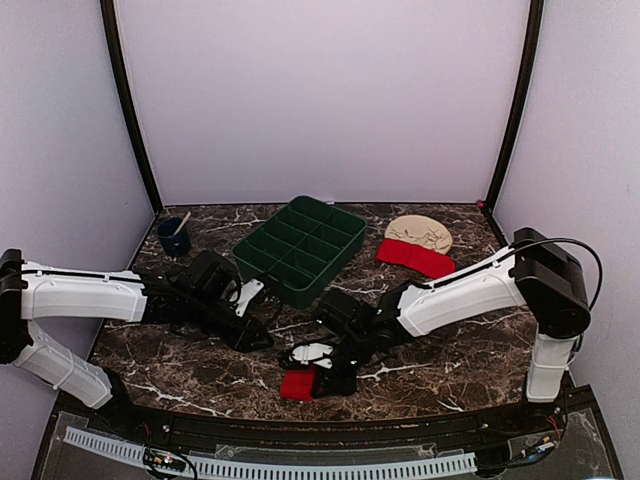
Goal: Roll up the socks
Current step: Roll the sock at the center of the board.
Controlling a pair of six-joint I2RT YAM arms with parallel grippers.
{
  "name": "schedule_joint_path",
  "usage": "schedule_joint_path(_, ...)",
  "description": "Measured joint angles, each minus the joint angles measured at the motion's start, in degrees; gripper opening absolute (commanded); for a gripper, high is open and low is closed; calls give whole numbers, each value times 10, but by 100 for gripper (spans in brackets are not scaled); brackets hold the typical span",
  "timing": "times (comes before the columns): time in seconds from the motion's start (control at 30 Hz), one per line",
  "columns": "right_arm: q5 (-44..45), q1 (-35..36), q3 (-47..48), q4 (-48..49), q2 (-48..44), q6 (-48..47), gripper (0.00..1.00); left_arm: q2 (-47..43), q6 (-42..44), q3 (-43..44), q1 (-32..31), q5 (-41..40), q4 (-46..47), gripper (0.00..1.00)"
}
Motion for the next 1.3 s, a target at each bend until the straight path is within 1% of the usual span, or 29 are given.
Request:
schedule_joint_path(0.17, -33, -13, 20, -19, 15, 4, 4, -5, -7, -7, -56, -75, 15, 32)
schedule_joint_path(0.3, -63, -22, 31, -27, 28, 10, 4, -23, -16, -34, -89, -120, 33, 32)
schedule_joint_path(0.57, -105, -35, 33, -33, 37, 24, 4, -93, -35, -99, -124, -186, 75, 33)
schedule_joint_path(0.63, -115, -37, 33, -34, 38, 29, 4, -107, -35, -111, -127, -192, 89, 33)
schedule_joint_path(0.77, -130, -41, 33, -35, 39, 40, 4, -104, -25, -116, -148, -192, 108, 33)
schedule_joint_path(1.0, -158, -55, 23, -28, 39, 62, 4, -71, 2, -116, -191, -193, 131, 34)
schedule_joint_path(1.3, -193, -66, 1, -16, 42, 78, 4, -36, 37, -111, -216, -176, 143, 36)
